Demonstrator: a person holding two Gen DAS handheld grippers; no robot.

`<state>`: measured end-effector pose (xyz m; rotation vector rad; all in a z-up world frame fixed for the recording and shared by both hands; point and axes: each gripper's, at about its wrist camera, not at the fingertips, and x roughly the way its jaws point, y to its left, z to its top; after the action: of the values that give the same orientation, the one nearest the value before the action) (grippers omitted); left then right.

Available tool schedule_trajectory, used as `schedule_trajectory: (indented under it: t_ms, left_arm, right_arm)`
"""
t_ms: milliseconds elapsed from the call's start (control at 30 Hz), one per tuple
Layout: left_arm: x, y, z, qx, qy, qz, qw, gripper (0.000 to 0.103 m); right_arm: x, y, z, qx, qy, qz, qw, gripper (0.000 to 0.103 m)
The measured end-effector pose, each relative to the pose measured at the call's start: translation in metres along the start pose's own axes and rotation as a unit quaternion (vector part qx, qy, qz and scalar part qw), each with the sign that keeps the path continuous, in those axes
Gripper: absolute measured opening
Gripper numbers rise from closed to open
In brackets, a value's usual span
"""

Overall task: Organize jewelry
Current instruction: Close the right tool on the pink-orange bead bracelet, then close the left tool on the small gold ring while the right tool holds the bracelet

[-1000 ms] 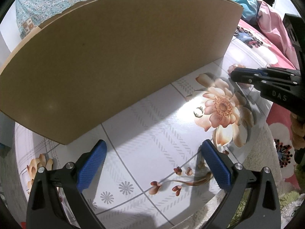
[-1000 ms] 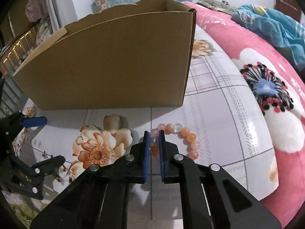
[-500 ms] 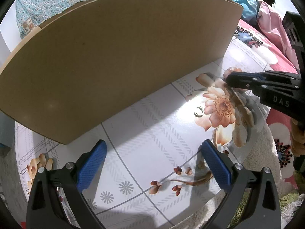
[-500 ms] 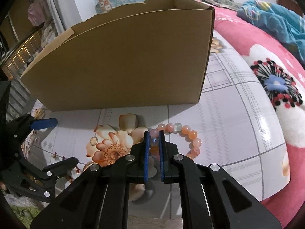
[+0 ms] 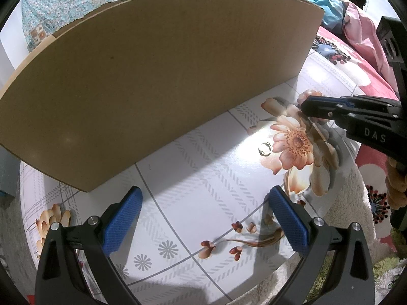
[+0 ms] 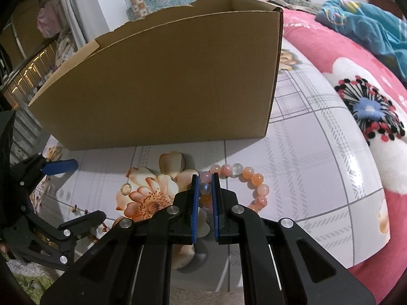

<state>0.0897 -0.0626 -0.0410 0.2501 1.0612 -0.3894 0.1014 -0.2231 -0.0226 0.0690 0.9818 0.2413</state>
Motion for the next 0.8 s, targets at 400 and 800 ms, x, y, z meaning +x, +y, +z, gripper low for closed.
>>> schedule_trajectory:
  t_ms: [400, 800]
  left_arm:
    - [-0.015, -0.005, 0.007, 0.023, -0.052, -0.053, 0.9970, 0.097]
    - [-0.008, -0.031, 0.025, 0.060, -0.065, -0.087, 0.9923, 0.052]
  right_arm:
    - [0.000, -0.008, -0.002, 0.011, -0.007, 0.018, 1.000, 0.007]
    - [-0.001, -0.017, -0.006, 0.020, -0.017, 0.034, 0.999, 0.007]
